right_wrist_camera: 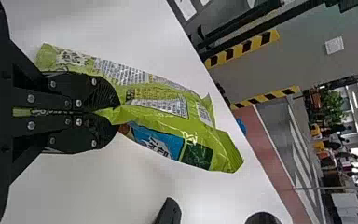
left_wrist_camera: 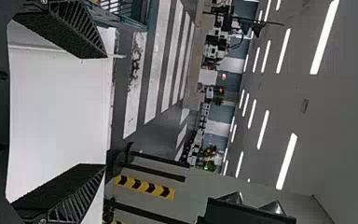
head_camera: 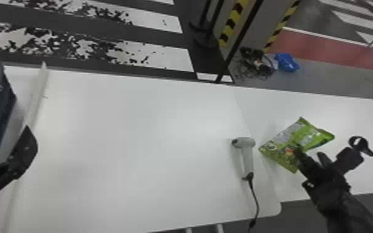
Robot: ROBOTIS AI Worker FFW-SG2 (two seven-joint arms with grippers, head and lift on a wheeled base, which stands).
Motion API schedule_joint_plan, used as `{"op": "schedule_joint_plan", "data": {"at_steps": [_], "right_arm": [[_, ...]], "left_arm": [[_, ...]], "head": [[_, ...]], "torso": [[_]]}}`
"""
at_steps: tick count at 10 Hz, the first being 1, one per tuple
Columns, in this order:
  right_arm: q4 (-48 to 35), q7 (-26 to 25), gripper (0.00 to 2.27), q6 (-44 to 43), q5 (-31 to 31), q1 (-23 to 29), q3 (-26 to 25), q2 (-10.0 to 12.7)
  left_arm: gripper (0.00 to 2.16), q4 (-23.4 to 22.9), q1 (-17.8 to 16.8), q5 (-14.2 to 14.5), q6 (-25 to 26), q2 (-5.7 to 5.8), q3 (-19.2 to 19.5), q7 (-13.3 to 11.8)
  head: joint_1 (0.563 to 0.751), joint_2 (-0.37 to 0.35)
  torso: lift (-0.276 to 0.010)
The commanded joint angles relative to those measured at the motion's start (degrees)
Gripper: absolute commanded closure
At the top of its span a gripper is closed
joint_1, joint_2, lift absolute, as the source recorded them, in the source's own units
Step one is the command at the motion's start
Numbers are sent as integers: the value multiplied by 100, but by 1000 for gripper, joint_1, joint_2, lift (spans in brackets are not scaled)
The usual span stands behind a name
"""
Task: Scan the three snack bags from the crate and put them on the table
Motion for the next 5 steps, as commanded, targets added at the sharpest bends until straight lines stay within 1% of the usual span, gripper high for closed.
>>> {"op": "schedule_joint_plan", "data": {"at_steps": [1, 2, 3, 4, 5], "right_arm": [[-168, -64, -1, -324, 12, 134, 170, 166], [-493, -389, -1, -342, -5, 301, 188, 280], [-687, -407, 56, -307, -163, 451, 179, 315], [-915, -424, 60, -166, -207, 556, 127, 359], [-1390, -424, 60, 80, -251, 750, 30, 491]], "left_arm": [[29, 0, 19, 0, -10, 0, 0, 0], [26, 0, 28, 0, 8, 8, 0, 0], [26, 18, 37, 0, 43, 0, -9, 0], [26, 18, 28, -17, 43, 8, -61, 9], [26, -9, 19, -17, 43, 17, -70, 9]], "head": [[695, -350], [695, -350], [695, -350], [695, -350], [695, -350]], "torso": [[-94], [-94], [-94], [-94], [-94]]}}
